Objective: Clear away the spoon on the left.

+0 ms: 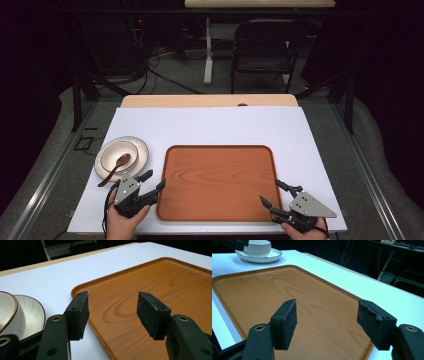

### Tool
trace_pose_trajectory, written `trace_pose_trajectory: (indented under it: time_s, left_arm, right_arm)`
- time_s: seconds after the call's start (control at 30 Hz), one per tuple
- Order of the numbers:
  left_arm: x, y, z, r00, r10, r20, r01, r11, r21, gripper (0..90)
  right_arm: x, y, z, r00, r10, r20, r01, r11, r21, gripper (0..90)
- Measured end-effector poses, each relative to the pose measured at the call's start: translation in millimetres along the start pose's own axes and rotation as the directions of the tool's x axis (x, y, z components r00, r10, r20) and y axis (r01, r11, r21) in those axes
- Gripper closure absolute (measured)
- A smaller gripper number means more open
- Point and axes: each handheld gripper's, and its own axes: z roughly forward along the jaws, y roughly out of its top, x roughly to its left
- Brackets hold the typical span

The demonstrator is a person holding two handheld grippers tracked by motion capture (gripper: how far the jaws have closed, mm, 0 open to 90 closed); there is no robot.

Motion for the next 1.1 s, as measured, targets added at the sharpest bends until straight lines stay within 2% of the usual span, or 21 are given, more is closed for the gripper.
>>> trace_pose_trajectory:
  time_s: [0.13, 0.3, 0.5, 0.77, 0.9, 1.0, 1.1]
  left_arm:
    - [-0.4, -0.5, 0.3, 1.0000, 0.008, -0.002, -0.008, 0.9999, -0.008, 42.4]
    - [-1.4, -0.8, -0.2, 0.9999, 0.016, 0.003, -0.016, 0.9995, -0.027, 36.6]
    - [-3.2, -0.8, -1.8, 0.9998, 0.015, -0.011, -0.015, 0.9998, -0.013, 33.5]
    - [-2.0, -0.7, -0.3, 1.0000, 0.004, -0.004, -0.004, 1.0000, -0.006, 33.5]
    - [-1.6, 1.2, -2.4, 0.9998, -0.017, -0.010, 0.017, 0.9998, -0.010, 33.4]
    - [-0.4, 2.3, -2.2, 0.9981, -0.061, 0.010, 0.061, 0.9980, -0.011, 30.8]
    - [0.1, 3.5, -2.1, 0.9971, -0.076, 0.005, 0.076, 0.9971, -0.006, 28.7]
  right_arm:
    - [-0.1, -0.5, -1.0, 1.0000, 0.004, 0.001, -0.004, 1.000, 0.000, 31.7]
    - [-1.1, -0.4, -0.2, 0.9999, 0.010, 0.008, -0.010, 1.000, -0.001, 30.9]
    - [-1.0, -0.1, 1.4, 0.9998, 0.018, 0.005, -0.018, 1.000, -0.001, 29.1]
    - [-2.2, -1.1, 0.8, 0.9997, 0.022, 0.013, -0.022, 1.000, 0.002, 29.1]
    - [-2.8, -1.6, 0.7, 0.9995, 0.026, 0.018, -0.026, 1.000, 0.002, 29.1]
    - [-3.5, -1.9, 1.0, 0.9993, 0.031, 0.019, -0.031, 1.000, 0.001, 29.1]
    - [-4.3, -2.4, 0.6, 0.9991, 0.036, 0.023, -0.036, 0.999, 0.003, 29.1]
